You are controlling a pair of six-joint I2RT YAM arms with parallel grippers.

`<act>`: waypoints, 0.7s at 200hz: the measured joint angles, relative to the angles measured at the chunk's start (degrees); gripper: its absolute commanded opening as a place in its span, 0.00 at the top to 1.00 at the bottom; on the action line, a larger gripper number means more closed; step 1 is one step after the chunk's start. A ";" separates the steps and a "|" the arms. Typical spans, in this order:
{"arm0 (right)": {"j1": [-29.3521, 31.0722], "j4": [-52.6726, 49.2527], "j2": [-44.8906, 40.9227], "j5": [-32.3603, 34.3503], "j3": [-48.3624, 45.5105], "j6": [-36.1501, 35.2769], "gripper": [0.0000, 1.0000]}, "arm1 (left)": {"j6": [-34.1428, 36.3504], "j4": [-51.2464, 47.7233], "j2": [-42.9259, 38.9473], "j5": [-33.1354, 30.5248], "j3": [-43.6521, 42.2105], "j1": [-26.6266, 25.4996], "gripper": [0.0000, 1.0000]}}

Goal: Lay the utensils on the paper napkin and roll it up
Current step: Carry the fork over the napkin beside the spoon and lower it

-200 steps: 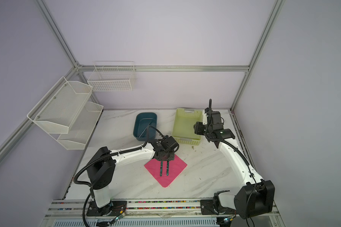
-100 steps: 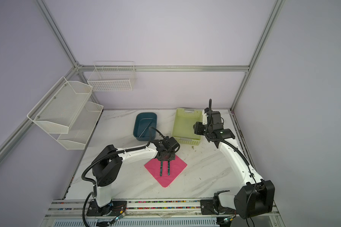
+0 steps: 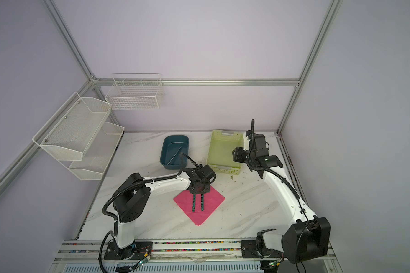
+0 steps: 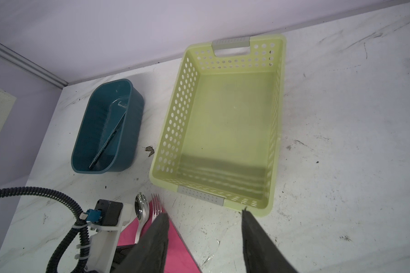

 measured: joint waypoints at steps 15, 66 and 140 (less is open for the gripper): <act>0.00 0.02 -0.11 0.00 0.00 0.02 0.48 | 0.17 -0.02 0.00 -0.02 0.00 0.00 0.90; 0.00 0.00 -0.48 0.04 0.00 0.02 0.48 | 0.72 -0.46 0.07 -0.42 0.00 0.00 0.91; 0.00 0.00 -0.81 0.13 -0.02 0.02 0.48 | 2.10 -1.07 1.99 -1.11 0.02 0.04 0.89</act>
